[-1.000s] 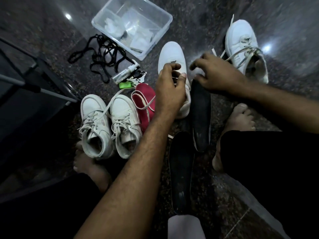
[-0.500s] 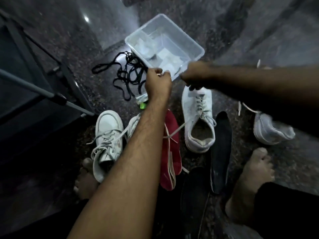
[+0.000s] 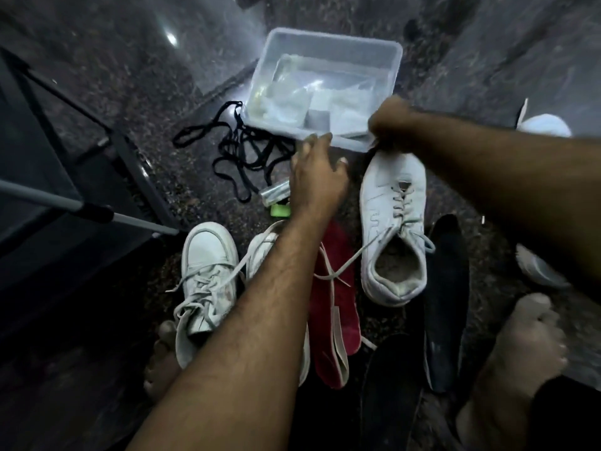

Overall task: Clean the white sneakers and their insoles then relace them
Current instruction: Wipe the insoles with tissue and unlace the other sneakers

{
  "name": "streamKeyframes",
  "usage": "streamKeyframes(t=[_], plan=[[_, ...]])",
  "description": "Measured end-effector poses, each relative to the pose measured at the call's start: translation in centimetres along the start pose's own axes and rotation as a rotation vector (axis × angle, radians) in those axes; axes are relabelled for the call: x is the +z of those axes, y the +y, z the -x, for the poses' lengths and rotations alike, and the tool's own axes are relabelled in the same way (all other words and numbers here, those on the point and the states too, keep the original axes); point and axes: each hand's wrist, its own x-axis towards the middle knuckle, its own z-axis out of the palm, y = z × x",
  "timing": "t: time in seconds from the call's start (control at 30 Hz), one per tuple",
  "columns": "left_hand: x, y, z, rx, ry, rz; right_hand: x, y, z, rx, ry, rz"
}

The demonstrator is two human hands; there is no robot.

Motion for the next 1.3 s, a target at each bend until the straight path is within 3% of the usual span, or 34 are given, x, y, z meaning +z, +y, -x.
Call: streamKeyframes(t=[0.17,0.3,0.47,0.6,0.73,0.8,0.93,1.17,1.3], plan=[[0.9,0.4,0.7,0.138,-0.150,-0.303,-6.5,2.5,-2.1,-0.089,0.243,0.419],[2.0,0.6,0.7,0.162,-0.237,-0.433,-7.1,4.9,-2.6,-0.144,0.216,0.551],[2.0,-0.2,0.9,0.130,0.000,-0.494,-4.7,6.2,-2.0,-0.146,0.194,0.532],[1.3,-0.9,1.0,0.058,0.110,-0.539,-3.4,5.6,-0.7,-0.206,0.199,0.661],[1.7,-0.8,1.4,0.078,0.194,-0.456,-2.7,3.7,1.1,-0.535,0.442,0.678],[2.2,-0.4,1.6,0.127,0.195,-0.385,-1.5,2.5,1.1,-0.647,0.378,0.663],[2.7,0.4,1.7,0.177,0.162,-0.334,1.5,1.3,0.2,-0.450,0.158,0.644],[2.9,0.8,2.1,0.186,0.134,-0.298,2.1,1.3,-0.3,-0.408,0.229,0.653],[2.5,1.4,2.7,0.216,0.159,-0.216,-0.7,0.9,0.5,-0.351,0.248,0.402]])
